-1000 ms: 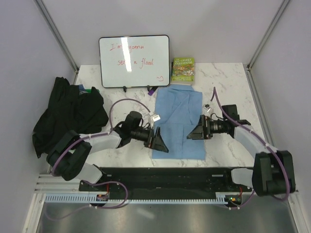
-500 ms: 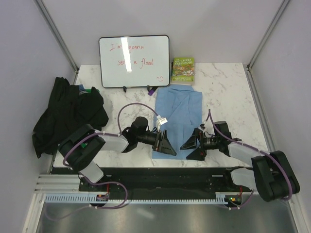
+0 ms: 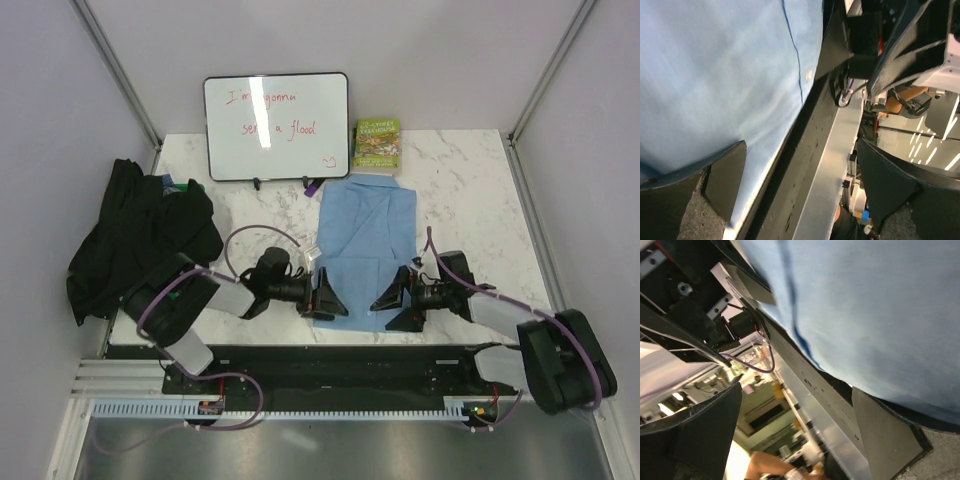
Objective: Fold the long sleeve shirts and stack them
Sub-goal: Fold the shirt
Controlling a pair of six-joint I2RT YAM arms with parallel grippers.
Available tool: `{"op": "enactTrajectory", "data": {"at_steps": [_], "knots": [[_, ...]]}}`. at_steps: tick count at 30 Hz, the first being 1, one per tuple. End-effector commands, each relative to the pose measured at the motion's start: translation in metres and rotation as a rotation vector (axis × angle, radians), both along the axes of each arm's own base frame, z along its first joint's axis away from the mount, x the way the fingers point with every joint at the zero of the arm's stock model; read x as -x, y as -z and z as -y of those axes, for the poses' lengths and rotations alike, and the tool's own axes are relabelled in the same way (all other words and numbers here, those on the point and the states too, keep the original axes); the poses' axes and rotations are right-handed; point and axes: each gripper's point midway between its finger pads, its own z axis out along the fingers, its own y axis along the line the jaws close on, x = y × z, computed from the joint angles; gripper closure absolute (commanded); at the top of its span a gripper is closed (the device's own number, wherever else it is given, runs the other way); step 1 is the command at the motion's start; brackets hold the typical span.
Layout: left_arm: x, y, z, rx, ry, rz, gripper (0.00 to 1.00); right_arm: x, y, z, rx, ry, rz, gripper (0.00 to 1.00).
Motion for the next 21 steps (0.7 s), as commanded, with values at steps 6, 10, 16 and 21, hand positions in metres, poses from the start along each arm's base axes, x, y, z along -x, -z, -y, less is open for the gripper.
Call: {"op": "enactTrajectory", "data": {"at_steps": [6,10,16,21], "knots": [[0.028,-0.066,0.013,0.134,0.105,0.354,0.00,-0.018,-0.051,-0.015,-0.093,0.009,0.392,0.02],[0.030,-0.049,0.024,0.129,0.081,0.322,0.00,-0.028,-0.040,-0.022,-0.089,0.046,0.377,0.02],[0.022,-0.017,0.040,0.046,0.021,0.300,0.01,-0.026,-0.018,-0.030,-0.039,0.069,0.268,0.02],[0.011,0.029,0.026,-0.088,-0.065,0.161,0.01,-0.015,0.026,-0.008,0.103,0.124,0.114,0.02]]}}
